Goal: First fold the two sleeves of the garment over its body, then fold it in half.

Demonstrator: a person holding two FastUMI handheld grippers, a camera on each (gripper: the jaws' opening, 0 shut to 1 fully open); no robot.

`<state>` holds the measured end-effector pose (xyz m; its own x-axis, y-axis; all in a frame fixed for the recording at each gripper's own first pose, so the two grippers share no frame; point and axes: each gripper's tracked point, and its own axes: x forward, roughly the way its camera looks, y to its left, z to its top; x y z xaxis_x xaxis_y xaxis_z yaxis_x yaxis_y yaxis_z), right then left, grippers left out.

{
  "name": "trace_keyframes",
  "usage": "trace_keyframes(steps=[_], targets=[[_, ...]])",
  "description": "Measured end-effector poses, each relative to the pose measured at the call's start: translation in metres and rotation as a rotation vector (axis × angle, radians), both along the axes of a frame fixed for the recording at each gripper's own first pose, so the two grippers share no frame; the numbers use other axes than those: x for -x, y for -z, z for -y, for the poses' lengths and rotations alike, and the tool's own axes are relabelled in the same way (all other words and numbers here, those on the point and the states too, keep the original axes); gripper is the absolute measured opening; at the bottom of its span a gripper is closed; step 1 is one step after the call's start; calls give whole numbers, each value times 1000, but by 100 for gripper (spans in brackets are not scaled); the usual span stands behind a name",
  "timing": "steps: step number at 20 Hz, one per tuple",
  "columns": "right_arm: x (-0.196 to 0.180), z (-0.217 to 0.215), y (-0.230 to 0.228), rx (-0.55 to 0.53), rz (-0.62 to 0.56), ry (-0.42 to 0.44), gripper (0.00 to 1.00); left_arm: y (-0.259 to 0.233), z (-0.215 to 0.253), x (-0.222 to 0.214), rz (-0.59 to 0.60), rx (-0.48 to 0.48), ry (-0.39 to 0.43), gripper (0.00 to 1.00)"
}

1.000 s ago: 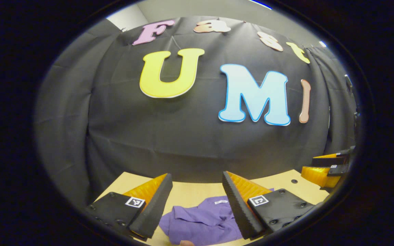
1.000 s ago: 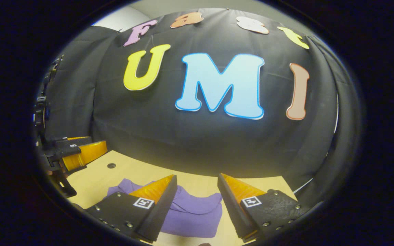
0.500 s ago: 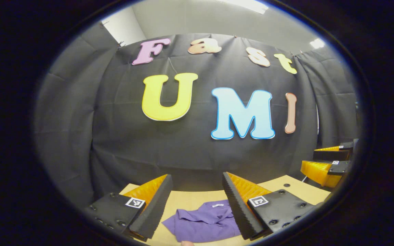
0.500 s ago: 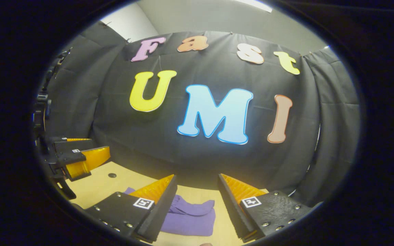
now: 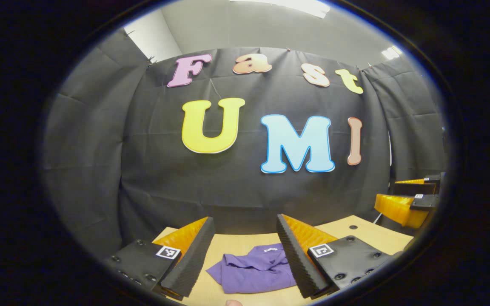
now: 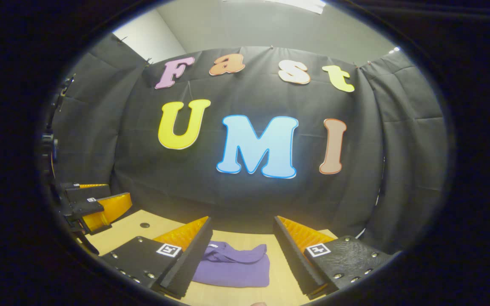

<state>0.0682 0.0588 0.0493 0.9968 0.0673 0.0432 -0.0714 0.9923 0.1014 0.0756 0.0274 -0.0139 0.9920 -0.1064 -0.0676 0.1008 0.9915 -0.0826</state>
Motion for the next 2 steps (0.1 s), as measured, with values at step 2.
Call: trace_keyframes(steps=[2], targets=[[4, 3, 3, -5, 1, 6, 91, -1, 5, 4, 0, 9, 7, 94]])
